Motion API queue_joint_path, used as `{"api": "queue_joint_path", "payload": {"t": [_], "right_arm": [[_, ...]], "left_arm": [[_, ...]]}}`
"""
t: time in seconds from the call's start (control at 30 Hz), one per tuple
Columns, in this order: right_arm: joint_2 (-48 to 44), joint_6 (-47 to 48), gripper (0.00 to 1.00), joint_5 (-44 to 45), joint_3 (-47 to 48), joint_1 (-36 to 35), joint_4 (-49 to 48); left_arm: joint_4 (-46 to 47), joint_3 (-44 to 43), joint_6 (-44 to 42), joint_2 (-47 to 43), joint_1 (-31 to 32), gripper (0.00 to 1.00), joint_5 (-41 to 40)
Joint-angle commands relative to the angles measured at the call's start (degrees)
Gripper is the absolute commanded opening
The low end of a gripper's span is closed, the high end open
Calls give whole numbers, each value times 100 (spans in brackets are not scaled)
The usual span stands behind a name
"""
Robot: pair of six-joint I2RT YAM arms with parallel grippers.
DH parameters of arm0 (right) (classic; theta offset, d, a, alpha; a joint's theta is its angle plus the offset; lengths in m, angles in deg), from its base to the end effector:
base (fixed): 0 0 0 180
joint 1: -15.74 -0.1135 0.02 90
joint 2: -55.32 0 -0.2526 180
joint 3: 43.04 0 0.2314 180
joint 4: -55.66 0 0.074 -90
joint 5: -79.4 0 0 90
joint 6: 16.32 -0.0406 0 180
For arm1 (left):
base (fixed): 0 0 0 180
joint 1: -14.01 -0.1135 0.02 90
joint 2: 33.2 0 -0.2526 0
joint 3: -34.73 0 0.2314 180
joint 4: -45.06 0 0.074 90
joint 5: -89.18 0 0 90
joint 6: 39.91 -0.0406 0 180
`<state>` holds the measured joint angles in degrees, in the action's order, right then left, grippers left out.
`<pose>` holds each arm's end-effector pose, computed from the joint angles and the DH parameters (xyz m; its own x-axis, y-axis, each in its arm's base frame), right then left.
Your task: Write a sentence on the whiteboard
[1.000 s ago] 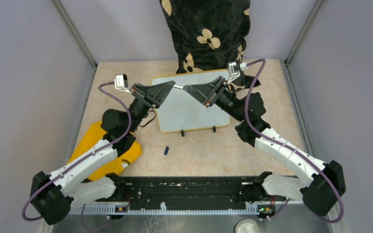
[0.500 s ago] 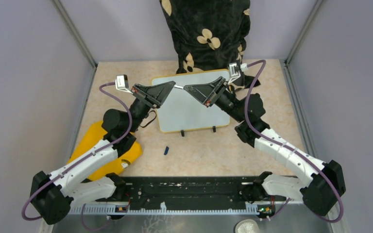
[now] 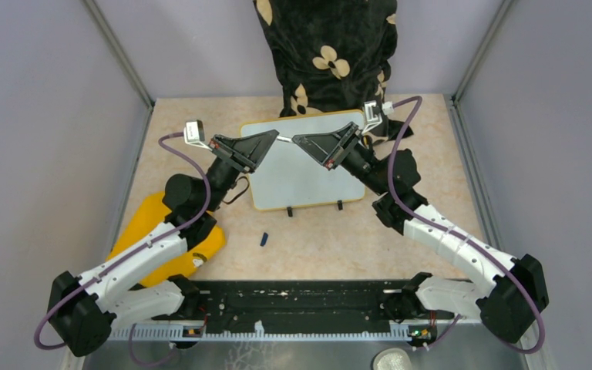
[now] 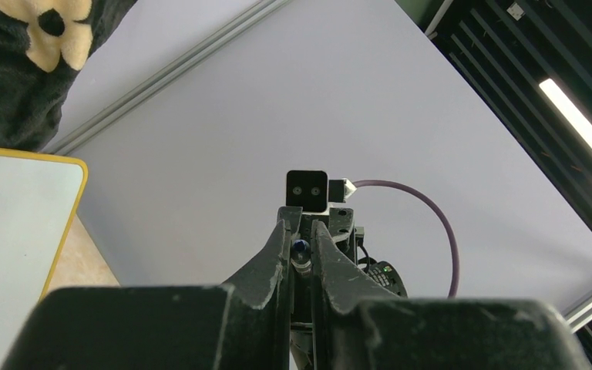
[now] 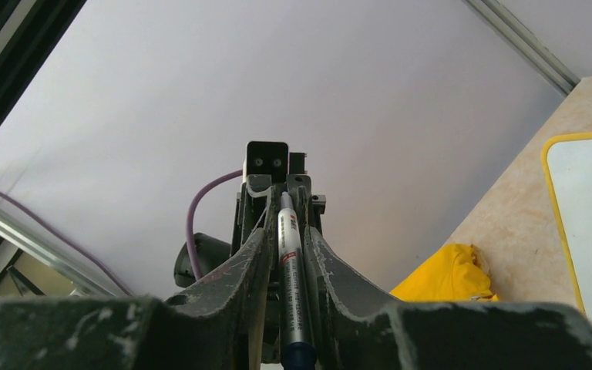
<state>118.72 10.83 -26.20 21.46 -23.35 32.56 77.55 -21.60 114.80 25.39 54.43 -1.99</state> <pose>0.1805 0.1607 0.3902 -0.5646 0.6455 -0.5143 -0.6471 0.0406 0.7613 0.1669 -0.1411 0.3777 -0.4102 -0.8380 -0.3598 0.6178 0.0349 -0.7856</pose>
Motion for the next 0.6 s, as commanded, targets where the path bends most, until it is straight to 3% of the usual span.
{"api": "queue_joint_path", "payload": {"t": [0.0, 0.13, 0.37, 0.57], "right_arm": [[-142, -18, 24, 200, 54, 31, -438], [-152, -18, 25, 241, 45, 33, -406], [-122, -22, 17, 120, 60, 30, -436], [-41, -63, 30, -41, 114, 26, -446]], "left_arm": [[-45, 91, -138, -66, 29, 0, -94], [-42, 92, -143, -68, 43, 0, -103], [-35, 95, -147, -41, 64, 0, -120], [15, 77, -143, -16, 72, 0, -188]]}}
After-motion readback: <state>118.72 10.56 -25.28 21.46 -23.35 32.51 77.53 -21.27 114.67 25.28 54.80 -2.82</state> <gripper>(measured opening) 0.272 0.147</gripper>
